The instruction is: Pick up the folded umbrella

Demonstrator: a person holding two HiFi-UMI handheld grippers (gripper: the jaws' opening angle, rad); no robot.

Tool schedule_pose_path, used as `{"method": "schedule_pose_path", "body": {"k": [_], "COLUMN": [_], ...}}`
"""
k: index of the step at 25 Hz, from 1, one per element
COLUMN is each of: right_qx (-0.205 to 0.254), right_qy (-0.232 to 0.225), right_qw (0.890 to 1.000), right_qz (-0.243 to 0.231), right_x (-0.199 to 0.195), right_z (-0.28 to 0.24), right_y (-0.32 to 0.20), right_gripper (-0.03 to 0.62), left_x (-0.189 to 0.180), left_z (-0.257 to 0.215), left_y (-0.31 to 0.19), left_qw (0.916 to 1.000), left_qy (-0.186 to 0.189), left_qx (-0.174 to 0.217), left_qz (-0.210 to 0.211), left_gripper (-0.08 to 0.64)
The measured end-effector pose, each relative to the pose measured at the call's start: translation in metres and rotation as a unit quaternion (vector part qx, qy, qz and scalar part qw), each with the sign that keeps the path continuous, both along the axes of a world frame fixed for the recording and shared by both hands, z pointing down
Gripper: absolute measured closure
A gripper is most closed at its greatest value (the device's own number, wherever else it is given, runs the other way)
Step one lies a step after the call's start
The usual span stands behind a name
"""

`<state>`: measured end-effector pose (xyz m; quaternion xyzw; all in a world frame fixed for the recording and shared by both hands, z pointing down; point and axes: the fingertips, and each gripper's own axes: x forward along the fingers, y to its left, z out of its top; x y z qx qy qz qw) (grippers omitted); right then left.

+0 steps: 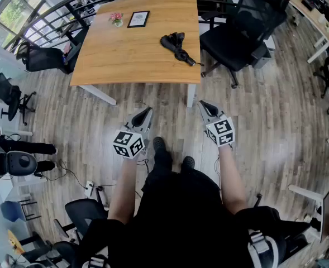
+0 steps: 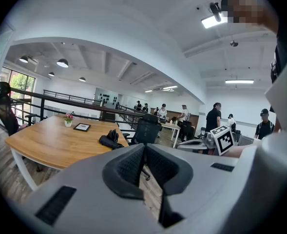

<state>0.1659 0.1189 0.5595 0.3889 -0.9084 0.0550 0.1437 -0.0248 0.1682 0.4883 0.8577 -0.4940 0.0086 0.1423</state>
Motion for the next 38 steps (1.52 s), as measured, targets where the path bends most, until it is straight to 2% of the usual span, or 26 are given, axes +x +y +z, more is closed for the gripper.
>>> {"method": "schedule_pose_path", "body": {"k": [11,15,29,38], "right_qx": [-0.007,-0.031,-0.038,-0.039], "right_qy": [0.004,-0.02,-0.023,-0.016], "right_qw": [1.0,0.999,0.999,0.999], "right_qz": [-0.007,0.009,0.02,0.032], "right_x": [0.008,0.017,0.018,0.017], "right_z": [-0.001,0.006,0.01,0.009], "right_y": [0.026,0.028,0.026,0.008], "right_gripper": [0.584,0.584,0.584,0.584], "left_x": [0.021,0.027,0.018,0.01], "left_z": [-0.002,-0.001,0.002,0.005], "left_y": [0.011,0.014,0.014,-0.008], "left_qw": [0.9998,0.9998,0.9998,0.9997], "left_qy": [0.01,0.009,0.017,0.023], "left_qx": [0.006,0.005,0.001,-0.001], "left_qz": [0.014,0.016,0.004,0.01], "left_gripper": [0.527,0.526,0.527,0.527]}}
